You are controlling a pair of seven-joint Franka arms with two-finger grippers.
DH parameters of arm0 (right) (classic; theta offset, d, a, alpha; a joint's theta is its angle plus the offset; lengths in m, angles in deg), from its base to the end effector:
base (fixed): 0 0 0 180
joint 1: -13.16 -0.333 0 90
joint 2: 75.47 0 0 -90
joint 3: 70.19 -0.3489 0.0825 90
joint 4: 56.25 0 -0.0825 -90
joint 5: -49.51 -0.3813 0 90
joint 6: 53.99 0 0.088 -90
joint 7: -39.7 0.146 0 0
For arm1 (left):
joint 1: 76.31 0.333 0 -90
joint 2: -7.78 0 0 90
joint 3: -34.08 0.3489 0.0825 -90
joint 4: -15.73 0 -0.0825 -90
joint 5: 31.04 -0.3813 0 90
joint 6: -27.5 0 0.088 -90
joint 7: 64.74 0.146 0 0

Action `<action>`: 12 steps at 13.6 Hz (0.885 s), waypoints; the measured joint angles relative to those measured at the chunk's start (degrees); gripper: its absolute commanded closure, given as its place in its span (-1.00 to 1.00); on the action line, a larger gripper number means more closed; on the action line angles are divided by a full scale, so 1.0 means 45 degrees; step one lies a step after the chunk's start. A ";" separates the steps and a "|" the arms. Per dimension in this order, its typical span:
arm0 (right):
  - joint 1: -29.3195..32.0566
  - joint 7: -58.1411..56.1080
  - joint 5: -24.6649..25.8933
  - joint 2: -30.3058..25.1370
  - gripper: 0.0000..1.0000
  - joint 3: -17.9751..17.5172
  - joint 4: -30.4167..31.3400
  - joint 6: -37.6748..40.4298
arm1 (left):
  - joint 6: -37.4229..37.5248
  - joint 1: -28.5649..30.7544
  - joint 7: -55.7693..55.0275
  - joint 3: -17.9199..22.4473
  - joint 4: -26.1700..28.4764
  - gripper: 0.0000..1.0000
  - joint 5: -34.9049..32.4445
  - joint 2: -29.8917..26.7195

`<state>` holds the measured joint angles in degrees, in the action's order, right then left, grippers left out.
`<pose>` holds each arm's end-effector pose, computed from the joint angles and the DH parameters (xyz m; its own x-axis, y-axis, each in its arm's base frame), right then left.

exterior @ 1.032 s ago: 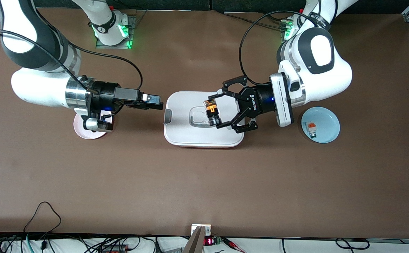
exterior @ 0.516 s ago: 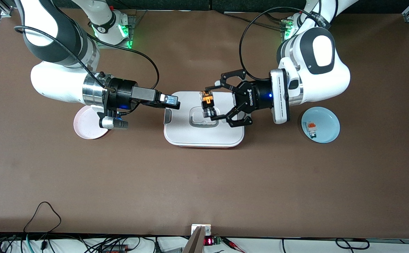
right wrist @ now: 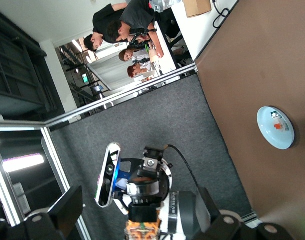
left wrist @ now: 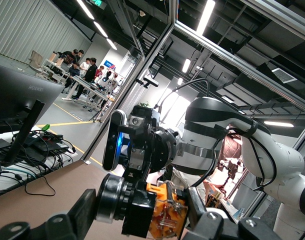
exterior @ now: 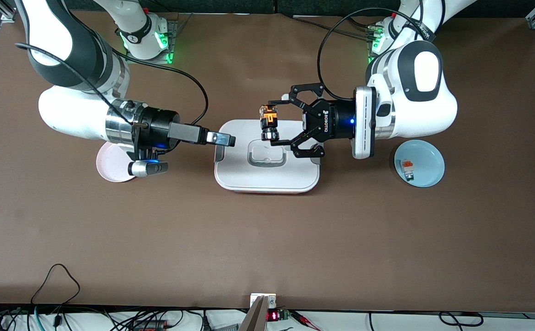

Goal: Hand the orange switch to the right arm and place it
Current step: 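Carry the switch over the box toward the right gripper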

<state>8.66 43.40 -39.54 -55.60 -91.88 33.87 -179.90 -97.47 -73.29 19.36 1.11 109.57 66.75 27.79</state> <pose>0.6404 0.3427 0.5489 0.9073 -0.1754 -0.3820 -0.3930 -0.0312 -0.9190 0.6158 -0.3655 0.5467 0.5435 0.1095 0.8323 -0.8310 -0.0700 0.5518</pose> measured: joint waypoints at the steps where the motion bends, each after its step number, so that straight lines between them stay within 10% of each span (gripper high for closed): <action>1: -0.0030 0.0346 -0.0001 0.0040 -0.99 -0.0007 -0.0037 -0.0052 | 0.0003 0.0000 0.0007 0.0001 0.0000 1.00 0.0093 0.0043; 12: -0.0794 0.1371 -0.0060 0.0122 -0.99 -0.0438 -0.0044 -0.0633 | 0.0015 0.0021 0.0575 0.0018 -0.0003 1.00 0.0255 0.0116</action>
<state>5.08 49.57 -39.82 -55.05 -93.85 33.67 -182.75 -97.40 -73.20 21.95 1.19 109.55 67.90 28.32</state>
